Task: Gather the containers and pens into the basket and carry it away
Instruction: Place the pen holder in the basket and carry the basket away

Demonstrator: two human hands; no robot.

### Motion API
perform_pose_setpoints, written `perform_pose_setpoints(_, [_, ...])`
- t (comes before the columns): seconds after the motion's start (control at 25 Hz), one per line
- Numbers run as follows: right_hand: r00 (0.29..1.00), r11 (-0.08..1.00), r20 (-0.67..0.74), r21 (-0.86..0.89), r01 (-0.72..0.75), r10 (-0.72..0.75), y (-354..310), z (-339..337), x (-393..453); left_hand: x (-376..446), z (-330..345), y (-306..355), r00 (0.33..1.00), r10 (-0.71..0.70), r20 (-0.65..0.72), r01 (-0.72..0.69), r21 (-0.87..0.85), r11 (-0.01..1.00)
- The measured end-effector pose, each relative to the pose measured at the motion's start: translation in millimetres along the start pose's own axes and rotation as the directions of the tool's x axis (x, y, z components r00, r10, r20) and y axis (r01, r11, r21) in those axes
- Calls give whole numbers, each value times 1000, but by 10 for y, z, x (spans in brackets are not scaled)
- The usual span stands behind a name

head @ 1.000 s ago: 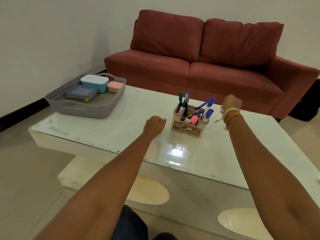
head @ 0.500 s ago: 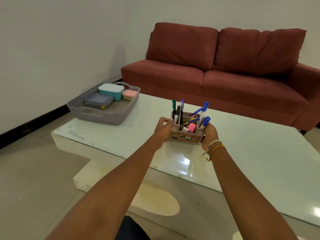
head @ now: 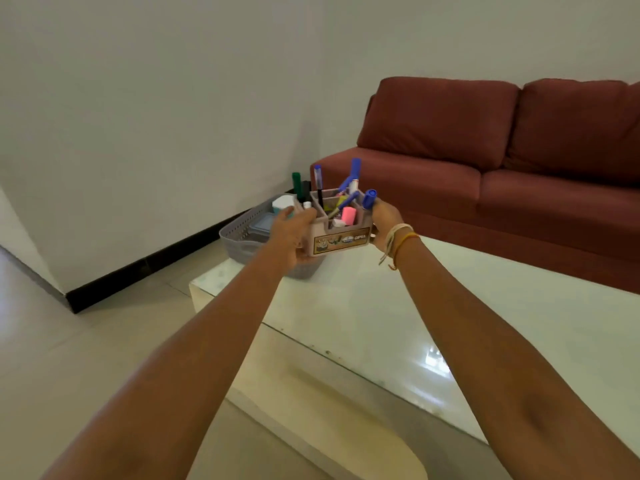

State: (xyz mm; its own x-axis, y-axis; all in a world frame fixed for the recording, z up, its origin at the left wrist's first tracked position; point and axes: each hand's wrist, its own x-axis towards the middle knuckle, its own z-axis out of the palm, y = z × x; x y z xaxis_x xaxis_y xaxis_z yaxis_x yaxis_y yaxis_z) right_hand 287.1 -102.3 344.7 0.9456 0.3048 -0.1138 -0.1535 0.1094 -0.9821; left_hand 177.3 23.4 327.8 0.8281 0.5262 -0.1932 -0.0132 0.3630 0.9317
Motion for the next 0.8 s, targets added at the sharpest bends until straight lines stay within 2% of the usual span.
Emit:
perform_pose_setpoints(0.12, [998, 999, 62, -29, 33, -31, 44, 353, 355, 270, -140, 135, 997, -9, -80, 6, -44, 999])
perform_pose_setpoints(0.2, [999, 997, 41, -78, 17, -14, 147, 481, 546, 411, -152, 109, 992, -22, -125, 9, -105, 994])
perform_pose_setpoints(0.28, [998, 986, 47, -160, 42, -35, 295, 545, 717, 570, -131, 70, 983, -30, -182, 2, -156, 988])
perform_pose_setpoints(0.4, [997, 916, 45, -395, 68, -55, 602, 581, 786, 795, -73, 12, 946, 5, -325, -57, -152, 987])
perform_pose_setpoints(0.48, [996, 909, 92, -415, 36, 2, 866, 555, 773, 938, -23, -58, 912, 22, -409, -78, -120, 990])
perform_pose_setpoints(0.56, [988, 921, 141, -389, 3, 56, 1031, 527, 739, 1022, 18, -138, 889, -21, -457, -32, -110, 993])
perform_pose_setpoints(0.68, [996, 958, 88, -288, -3, 29, 1106, 474, 782, 1101, 115, -205, 870, -98, -483, 66, -84, 994])
perform_pose_setpoints(0.8, [997, 953, 42, -298, -44, 59, 1093, 376, 805, 1129, 275, -243, 893, -230, -387, 227, -54, 972])
